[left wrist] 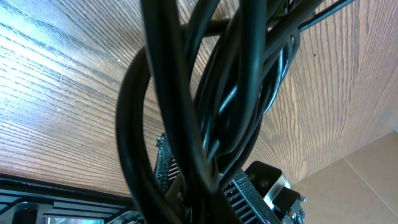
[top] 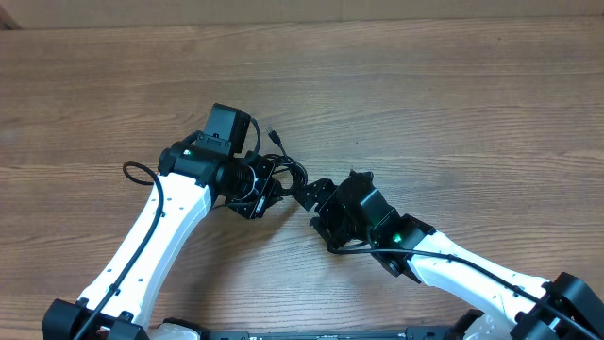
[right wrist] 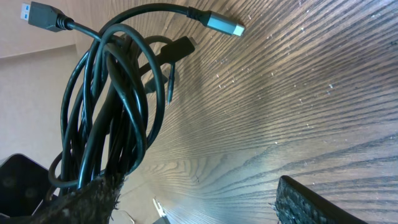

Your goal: Untangle cables

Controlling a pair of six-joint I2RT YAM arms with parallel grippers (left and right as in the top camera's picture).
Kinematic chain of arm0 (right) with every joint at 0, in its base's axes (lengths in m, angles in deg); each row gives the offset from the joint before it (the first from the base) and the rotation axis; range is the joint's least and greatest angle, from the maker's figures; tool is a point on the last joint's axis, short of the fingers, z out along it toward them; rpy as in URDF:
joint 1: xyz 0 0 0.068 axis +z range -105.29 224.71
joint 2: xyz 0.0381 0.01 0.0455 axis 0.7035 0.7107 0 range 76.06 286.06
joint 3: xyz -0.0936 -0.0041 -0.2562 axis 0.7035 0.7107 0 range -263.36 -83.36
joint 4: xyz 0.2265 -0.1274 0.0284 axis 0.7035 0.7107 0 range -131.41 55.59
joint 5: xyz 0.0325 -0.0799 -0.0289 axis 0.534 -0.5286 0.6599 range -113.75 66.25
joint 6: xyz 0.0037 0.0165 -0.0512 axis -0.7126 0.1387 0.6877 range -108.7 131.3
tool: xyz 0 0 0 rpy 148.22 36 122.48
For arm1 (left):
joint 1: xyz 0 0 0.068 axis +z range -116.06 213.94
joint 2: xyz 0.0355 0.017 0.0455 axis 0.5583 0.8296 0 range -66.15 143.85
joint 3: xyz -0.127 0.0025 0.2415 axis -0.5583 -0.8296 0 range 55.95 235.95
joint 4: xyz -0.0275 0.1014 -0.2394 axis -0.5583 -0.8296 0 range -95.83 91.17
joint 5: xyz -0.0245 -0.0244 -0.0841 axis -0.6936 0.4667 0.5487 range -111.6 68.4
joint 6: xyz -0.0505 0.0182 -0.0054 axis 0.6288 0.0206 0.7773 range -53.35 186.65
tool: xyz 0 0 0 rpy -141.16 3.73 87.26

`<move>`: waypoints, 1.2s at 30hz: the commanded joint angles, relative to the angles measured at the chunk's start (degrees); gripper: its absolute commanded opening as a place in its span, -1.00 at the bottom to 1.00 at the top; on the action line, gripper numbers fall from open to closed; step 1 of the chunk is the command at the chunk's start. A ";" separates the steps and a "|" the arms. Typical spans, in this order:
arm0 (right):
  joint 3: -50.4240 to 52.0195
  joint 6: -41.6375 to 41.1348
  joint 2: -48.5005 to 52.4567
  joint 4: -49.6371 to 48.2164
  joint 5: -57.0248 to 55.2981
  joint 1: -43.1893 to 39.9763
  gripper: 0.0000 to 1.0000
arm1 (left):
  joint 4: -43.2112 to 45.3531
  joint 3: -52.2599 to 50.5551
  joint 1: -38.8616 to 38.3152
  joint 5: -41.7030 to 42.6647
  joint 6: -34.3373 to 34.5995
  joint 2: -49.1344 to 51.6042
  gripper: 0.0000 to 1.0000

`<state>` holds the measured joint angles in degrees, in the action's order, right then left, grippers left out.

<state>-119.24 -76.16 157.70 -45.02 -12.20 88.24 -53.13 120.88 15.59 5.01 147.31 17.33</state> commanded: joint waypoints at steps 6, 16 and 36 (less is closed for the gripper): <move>-1.25 1.01 -0.72 5.51 -2.36 0.17 0.64 | 1.49 0.04 -2.32 5.20 -2.75 -0.33 -0.91; -1.25 5.31 -0.72 20.24 -4.35 -1.90 0.78 | 1.70 0.04 1.36 7.15 -3.98 -0.33 -0.91; -1.27 11.21 -4.63 13.40 7.72 -2.47 0.97 | 1.66 0.04 4.72 10.49 -6.58 -0.33 -0.92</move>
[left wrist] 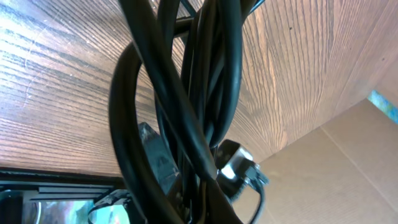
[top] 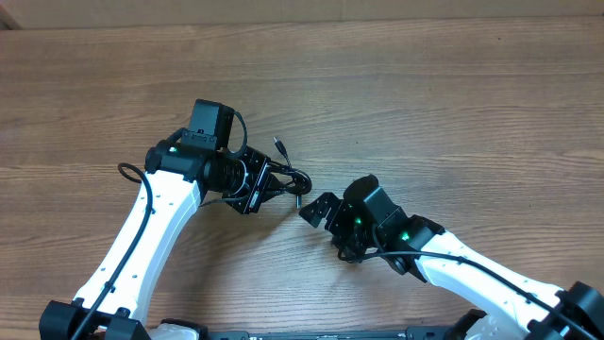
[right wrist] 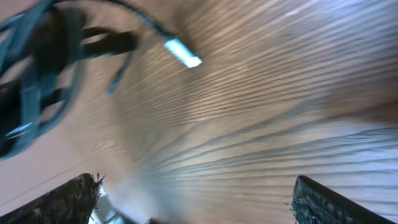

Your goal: Untangle cables

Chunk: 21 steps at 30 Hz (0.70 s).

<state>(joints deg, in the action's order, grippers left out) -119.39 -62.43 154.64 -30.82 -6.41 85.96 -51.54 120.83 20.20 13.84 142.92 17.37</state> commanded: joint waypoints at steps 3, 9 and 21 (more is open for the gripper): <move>-1.11 -7.87 -1.55 -2.47 1.99 -0.20 0.99 | 0.07 0.09 0.11 1.66 -2.16 -0.37 -0.92; -1.11 -15.45 -1.55 -3.48 -1.73 -0.20 1.00 | 0.04 0.09 0.11 2.21 -2.16 -0.37 -0.92; -1.11 -15.82 -1.55 -7.08 -4.92 -0.20 1.00 | 0.13 0.09 -0.11 2.93 -9.42 -0.37 -0.91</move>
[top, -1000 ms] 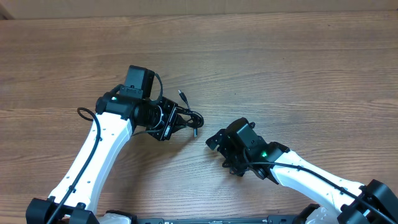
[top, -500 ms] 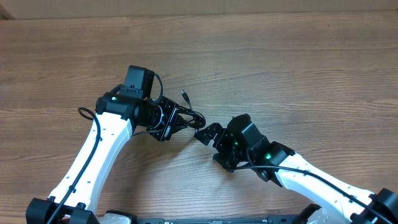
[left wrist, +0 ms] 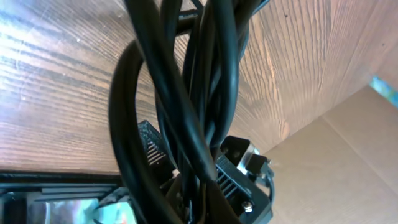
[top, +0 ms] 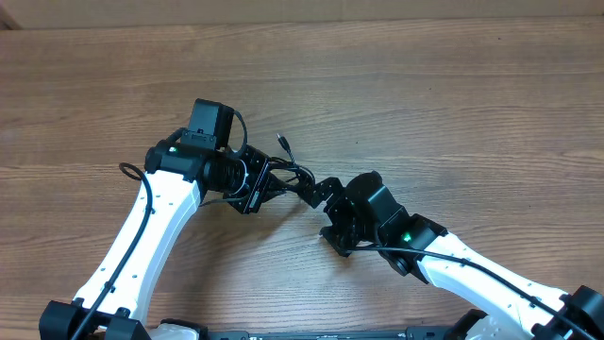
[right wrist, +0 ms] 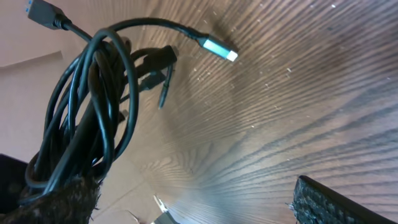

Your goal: Untangle cables

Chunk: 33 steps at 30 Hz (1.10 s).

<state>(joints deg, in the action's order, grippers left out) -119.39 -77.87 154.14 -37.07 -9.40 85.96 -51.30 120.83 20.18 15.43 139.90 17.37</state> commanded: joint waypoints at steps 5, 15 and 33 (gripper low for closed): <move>-1.11 -0.37 -1.22 2.27 -2.10 -1.38 0.99 | 2.56 0.09 0.35 0.87 -27.63 -0.37 -0.92; -1.11 16.37 -2.84 7.13 3.32 -8.70 1.00 | 3.30 0.09 0.35 1.77 -56.59 -0.37 -0.91; -1.09 39.98 -5.11 -6.21 23.98 -17.14 0.99 | 1.88 0.09 0.24 22.88 -76.56 -0.37 -0.92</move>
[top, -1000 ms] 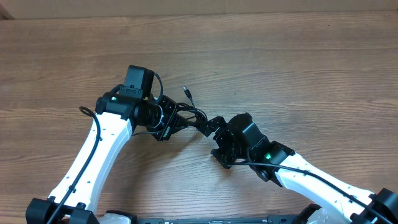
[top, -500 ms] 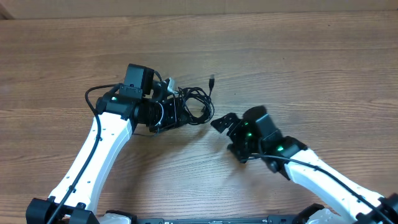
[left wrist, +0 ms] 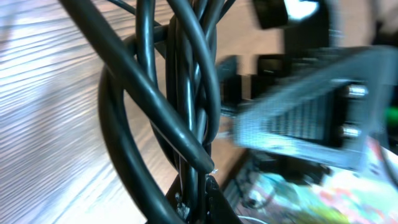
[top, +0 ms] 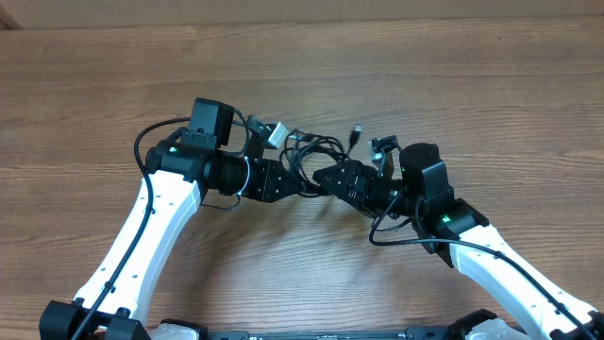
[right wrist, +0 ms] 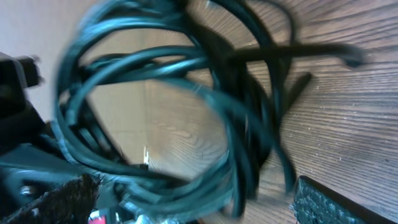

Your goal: Untangle cables

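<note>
A bundle of black cables hangs tangled between the two grippers at mid-table. Loose plug ends stick out of it: a silver one and two dark ones. My left gripper is shut on several strands of the cables, which fill the left wrist view; the pinch shows at the bottom edge. My right gripper points left into the bundle and stands open. A blurred loop of the cables runs between its wide-apart fingers.
The wooden table stretches all round. The right gripper's grey body looms close beside the cables in the left wrist view. A thin black arm cable loops below the right wrist.
The right arm has swung round to the right of the bundle and its open fingers now reach into the loops. The bundle is spread wider, with plug ends fanned out at the top.
My left gripper stayed shut on the bundle throughout. The right gripper was at the cables, then stood off open to the lower right, then came close again. Now it faces the bundle from the right with a loop between its fingers.
</note>
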Controlling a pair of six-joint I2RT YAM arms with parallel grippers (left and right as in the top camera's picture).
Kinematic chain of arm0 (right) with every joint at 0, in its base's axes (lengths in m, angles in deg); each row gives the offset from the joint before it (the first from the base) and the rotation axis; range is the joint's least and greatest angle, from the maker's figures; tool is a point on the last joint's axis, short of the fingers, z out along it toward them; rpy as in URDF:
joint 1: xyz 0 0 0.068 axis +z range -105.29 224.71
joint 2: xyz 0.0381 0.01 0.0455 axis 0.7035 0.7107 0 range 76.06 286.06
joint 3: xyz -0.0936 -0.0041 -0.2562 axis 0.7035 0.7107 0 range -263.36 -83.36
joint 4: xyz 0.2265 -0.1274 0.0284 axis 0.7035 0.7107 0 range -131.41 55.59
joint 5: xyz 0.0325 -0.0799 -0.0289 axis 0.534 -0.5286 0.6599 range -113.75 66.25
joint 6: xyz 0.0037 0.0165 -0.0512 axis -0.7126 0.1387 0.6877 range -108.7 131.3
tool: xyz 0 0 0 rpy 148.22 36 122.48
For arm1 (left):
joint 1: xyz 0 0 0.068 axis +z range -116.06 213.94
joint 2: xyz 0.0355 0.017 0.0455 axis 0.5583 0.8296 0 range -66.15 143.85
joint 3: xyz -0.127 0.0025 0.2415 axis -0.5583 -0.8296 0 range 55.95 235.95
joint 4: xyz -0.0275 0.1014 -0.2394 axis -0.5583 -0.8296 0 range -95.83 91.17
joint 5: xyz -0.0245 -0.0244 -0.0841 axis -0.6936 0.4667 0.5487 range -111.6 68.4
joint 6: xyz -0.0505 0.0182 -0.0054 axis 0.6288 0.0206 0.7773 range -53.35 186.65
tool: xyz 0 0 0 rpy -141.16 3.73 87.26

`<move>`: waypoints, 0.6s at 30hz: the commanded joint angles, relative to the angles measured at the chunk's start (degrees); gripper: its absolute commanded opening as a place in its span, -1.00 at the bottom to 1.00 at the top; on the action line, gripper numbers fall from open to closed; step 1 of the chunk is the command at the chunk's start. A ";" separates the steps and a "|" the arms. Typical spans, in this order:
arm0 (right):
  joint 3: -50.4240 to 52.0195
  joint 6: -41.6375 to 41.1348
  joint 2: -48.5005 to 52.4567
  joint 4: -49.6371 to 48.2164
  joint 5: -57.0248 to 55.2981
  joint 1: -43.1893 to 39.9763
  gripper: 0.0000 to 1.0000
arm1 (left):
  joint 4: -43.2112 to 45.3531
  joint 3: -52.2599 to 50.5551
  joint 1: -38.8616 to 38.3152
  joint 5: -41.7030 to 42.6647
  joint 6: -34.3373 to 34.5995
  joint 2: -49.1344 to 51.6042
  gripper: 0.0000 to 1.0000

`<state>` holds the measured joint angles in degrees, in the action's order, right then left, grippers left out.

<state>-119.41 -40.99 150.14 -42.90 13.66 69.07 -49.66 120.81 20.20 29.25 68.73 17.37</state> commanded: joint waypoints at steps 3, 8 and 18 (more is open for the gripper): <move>-1.07 2.82 -1.11 -0.44 -0.98 -0.22 0.96 | 0.17 0.11 0.22 9.20 -5.38 -0.37 -0.92; -1.07 2.62 -1.11 -0.35 -1.09 -0.22 0.41 | 0.04 0.11 0.22 8.94 -5.38 -0.37 -0.92; -1.07 1.18 -1.11 -0.35 -1.09 -0.24 -0.74 | -5.07 0.11 0.22 -10.58 -0.87 -0.37 -0.80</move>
<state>-119.45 -40.03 150.14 -42.95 12.91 68.96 -53.50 120.81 20.20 27.59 65.35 17.37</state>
